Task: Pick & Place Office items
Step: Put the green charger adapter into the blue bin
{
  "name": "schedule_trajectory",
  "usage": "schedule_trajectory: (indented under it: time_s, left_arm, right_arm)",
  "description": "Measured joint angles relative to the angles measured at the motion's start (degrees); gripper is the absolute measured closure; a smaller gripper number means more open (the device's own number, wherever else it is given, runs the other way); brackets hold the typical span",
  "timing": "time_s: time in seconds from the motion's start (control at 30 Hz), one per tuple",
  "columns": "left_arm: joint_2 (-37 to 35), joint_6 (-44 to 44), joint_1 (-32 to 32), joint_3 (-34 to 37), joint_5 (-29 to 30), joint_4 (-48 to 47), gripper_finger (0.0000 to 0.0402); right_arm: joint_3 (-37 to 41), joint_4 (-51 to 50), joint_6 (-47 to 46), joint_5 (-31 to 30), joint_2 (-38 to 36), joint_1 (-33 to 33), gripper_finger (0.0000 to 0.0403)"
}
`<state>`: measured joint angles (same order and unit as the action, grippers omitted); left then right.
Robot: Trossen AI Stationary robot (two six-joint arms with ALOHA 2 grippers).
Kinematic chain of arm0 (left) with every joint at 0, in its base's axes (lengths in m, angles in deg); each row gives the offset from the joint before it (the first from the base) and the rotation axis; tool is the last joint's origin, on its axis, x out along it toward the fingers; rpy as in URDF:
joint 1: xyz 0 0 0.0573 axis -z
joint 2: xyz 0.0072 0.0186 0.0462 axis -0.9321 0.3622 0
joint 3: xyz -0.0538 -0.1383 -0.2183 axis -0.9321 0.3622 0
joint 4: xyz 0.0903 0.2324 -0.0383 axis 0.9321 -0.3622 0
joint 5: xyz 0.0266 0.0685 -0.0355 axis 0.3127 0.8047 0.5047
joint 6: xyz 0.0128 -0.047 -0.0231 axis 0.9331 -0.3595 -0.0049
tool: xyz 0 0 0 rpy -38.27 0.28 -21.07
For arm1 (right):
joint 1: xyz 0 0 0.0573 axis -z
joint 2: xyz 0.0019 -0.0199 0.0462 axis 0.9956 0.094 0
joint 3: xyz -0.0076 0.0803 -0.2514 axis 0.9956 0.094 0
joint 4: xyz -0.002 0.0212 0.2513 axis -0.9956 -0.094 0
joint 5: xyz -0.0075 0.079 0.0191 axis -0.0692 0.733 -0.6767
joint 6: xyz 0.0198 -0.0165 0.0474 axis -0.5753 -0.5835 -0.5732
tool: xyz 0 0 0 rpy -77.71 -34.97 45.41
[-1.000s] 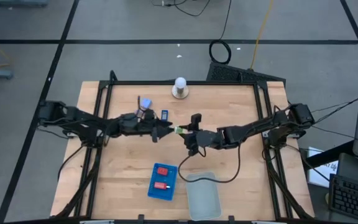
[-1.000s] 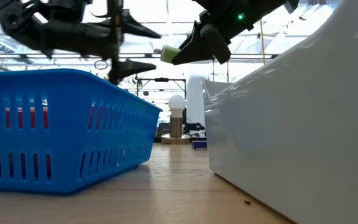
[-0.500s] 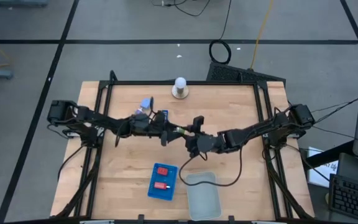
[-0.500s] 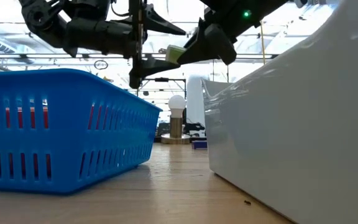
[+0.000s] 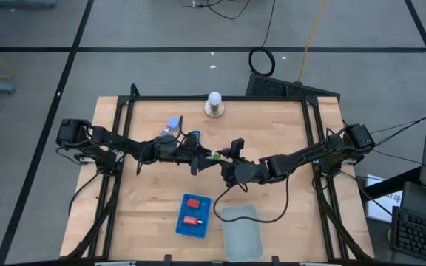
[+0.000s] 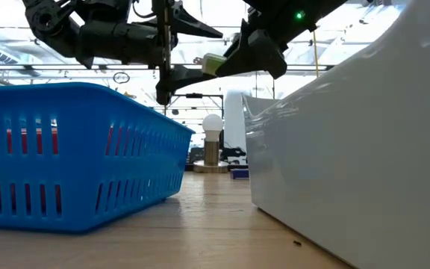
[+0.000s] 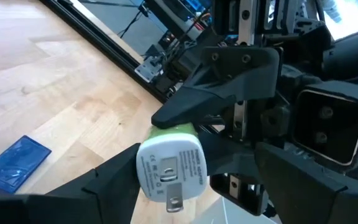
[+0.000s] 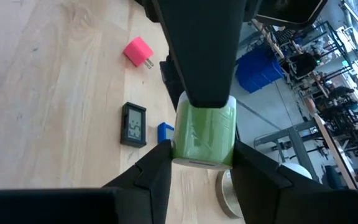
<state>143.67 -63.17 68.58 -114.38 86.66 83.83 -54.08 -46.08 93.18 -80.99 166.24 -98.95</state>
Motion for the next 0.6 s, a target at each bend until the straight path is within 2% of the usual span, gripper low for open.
schedule_trajectory:
  time_s: [0.13, 0.47, 0.6]
  left_arm:
    - [0.0, -0.55, -0.07, 0.0, 0.34, 0.0, 0.0117]
    - [0.0, -0.74, -0.22, 0.11, 1.39, -0.66, 0.0241]
    - [0.0, -0.71, -0.45, 0.17, 1.61, -0.6, 0.0265]
  right_arm:
    - [0.0, 0.18, -0.03, 0.13, 0.0, 0.41, 0.0271]
    - [-0.02, 0.44, -0.03, 0.2, -0.02, 0.3, 0.027]
    - [-0.04, 0.28, -0.21, 1.65, -0.02, 0.38, 0.0268]
